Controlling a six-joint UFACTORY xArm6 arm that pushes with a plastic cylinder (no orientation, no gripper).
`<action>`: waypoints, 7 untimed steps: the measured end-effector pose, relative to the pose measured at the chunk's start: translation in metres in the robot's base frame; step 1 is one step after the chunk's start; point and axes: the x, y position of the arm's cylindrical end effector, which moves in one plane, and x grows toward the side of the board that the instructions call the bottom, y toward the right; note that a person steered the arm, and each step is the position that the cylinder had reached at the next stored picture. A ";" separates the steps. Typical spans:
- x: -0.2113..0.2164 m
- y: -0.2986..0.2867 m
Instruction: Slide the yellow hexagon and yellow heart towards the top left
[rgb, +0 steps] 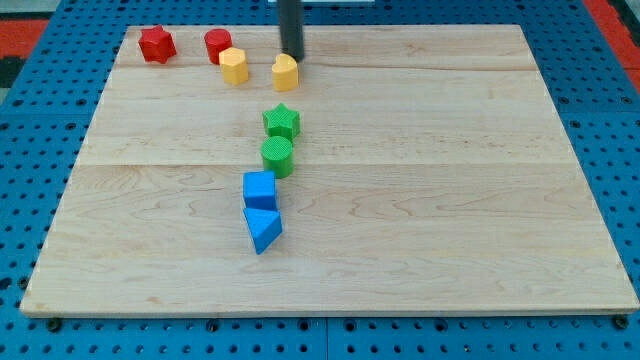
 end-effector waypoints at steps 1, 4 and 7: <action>0.021 0.035; -0.006 -0.048; 0.037 0.018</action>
